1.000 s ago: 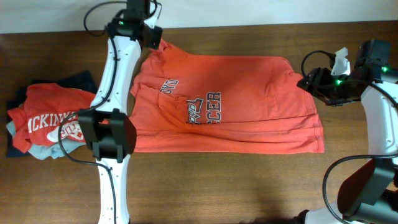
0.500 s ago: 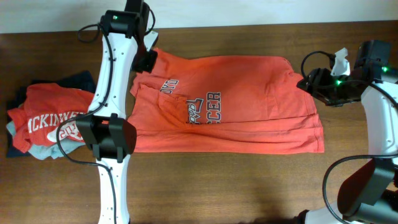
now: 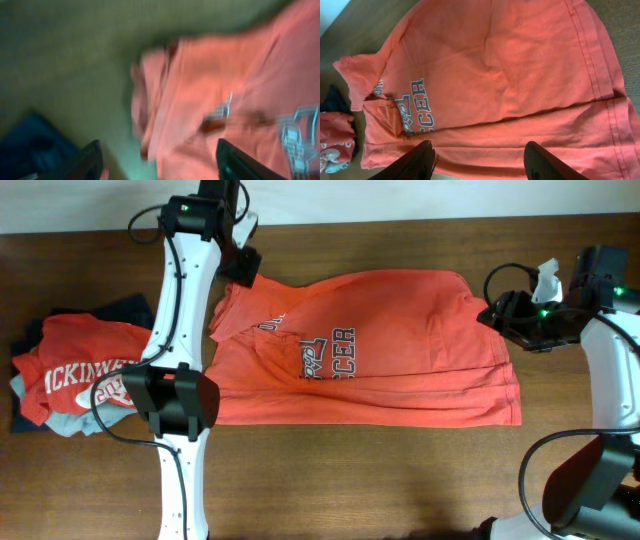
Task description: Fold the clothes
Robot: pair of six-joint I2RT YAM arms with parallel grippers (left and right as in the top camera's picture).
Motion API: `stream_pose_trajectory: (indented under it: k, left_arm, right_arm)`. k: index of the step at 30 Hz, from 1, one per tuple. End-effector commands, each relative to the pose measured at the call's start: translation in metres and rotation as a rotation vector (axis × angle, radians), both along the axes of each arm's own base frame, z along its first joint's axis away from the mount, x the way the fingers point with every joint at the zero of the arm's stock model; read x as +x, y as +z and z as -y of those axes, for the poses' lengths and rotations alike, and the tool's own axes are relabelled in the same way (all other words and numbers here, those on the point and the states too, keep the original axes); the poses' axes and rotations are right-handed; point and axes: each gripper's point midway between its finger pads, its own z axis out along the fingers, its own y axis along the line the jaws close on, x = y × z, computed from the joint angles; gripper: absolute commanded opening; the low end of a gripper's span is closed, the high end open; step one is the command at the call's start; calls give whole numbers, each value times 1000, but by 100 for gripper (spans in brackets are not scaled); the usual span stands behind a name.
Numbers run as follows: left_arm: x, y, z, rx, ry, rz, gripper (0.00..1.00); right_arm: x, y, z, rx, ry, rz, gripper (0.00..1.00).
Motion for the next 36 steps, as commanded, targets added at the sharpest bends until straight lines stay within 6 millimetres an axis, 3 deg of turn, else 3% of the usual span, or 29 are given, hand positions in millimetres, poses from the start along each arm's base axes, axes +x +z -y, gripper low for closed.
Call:
stream_pose_trajectory:
  k: [1, 5, 8, 13, 15, 18, 20, 22, 25, 27, 36]
  left_arm:
    - [21, -14, 15, -45, -71, 41, 73]
    - [36, -53, 23, -31, -121, 24, 72]
    - [42, -68, 30, -53, -150, 23, 64]
    - [42, -85, 40, -97, -188, 0, 62]
    - [42, -93, 44, -120, -196, -15, 54]
    - [39, -95, 47, -122, -201, -26, 22]
    - [36, -93, 49, -121, -204, -34, 16]
    - [33, -94, 48, -114, -203, -48, 18]
    - [31, -96, 44, -99, -195, -57, 53]
    - [35, -95, 42, -99, -191, -43, 64]
    - [45, -94, 38, -106, -184, -7, 64]
  right_arm:
    - [1, 10, 0, -22, 12, 27, 63]
    - [1, 10, 0, -22, 12, 27, 63]
    - [1, 10, 0, -22, 12, 27, 63]
    - [1, 10, 0, -22, 12, 26, 63]
    - [1, 10, -1, -21, 12, 23, 63]
    - [-2, 8, 0, -26, 10, 11, 63]
    - [-3, 7, 2, -37, 5, 3, 63]
    - [-4, 6, 2, -38, 4, -3, 63]
    - [-4, 6, 2, -37, 4, -5, 63]
    - [-5, 6, 2, -36, 4, -10, 63]
    - [-6, 6, 1, -35, 4, -10, 63]
